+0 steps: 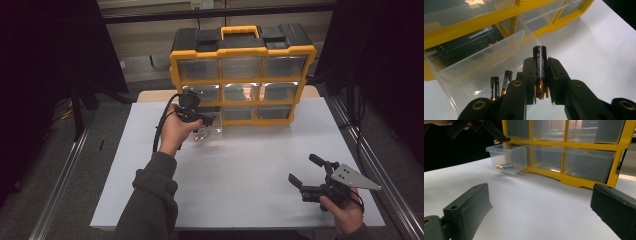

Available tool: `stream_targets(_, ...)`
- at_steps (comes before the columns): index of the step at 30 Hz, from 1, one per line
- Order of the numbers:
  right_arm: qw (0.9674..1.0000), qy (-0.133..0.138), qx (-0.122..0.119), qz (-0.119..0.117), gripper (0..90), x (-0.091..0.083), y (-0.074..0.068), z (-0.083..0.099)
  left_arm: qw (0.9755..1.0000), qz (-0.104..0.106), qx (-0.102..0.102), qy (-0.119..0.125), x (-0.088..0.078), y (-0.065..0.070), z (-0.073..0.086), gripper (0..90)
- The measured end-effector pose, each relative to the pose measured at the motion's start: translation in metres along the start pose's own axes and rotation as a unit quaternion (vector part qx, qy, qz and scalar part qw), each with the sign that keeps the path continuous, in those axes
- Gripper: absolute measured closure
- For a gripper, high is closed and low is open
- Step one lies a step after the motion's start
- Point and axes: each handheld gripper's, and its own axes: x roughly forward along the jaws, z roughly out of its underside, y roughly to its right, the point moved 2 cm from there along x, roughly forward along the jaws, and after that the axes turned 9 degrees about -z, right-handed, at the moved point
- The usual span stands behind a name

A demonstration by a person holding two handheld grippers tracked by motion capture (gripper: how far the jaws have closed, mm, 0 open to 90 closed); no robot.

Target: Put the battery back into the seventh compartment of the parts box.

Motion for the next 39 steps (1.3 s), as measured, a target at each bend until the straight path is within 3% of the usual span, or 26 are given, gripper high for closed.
stream_targets(4, 1.0000, -0.001, -0.001, -0.001, 2.1, 0.000, 0.000, 0.000, 0.9999, -0.011, 0.000, -0.002, 0.006, -0.002, 0.000, 77.4)
stream_targets(6, 1.0000, 0.000, 0.000, -0.001, 2.1, 0.000, 0.000, 0.000, 0.9998, -0.015, -0.012, 0.002, 0.007, -0.001, -0.001, 77.3)
stream_targets(7, 1.0000, -0.001, -0.002, -0.003, 2.1, -0.001, 0.000, 0.000, 0.9999, -0.015, 0.000, -0.003, 0.008, -0.003, -0.001, 77.3)
stream_targets(17, 1.0000, 0.001, -0.004, -0.004, 2.1, -0.001, 0.001, 0.000, 0.9997, -0.021, -0.009, 0.001, 0.016, -0.003, -0.002, 77.4)
stream_targets(20, 1.0000, 0.001, -0.004, -0.004, 2.1, -0.001, 0.001, 0.000, 0.9998, -0.020, -0.001, -0.005, 0.018, -0.002, -0.001, 77.3)
stream_targets(28, 1.0000, 0.002, -0.002, -0.005, 2.1, -0.001, 0.000, 0.000, 0.9997, -0.025, -0.005, 0.000, 0.023, 0.001, -0.001, 77.3)
stream_targets(39, 1.0000, 0.002, -0.002, -0.005, 2.1, -0.001, 0.000, 0.000, 0.9995, -0.032, 0.004, -0.003, 0.028, 0.003, -0.002, 77.3)
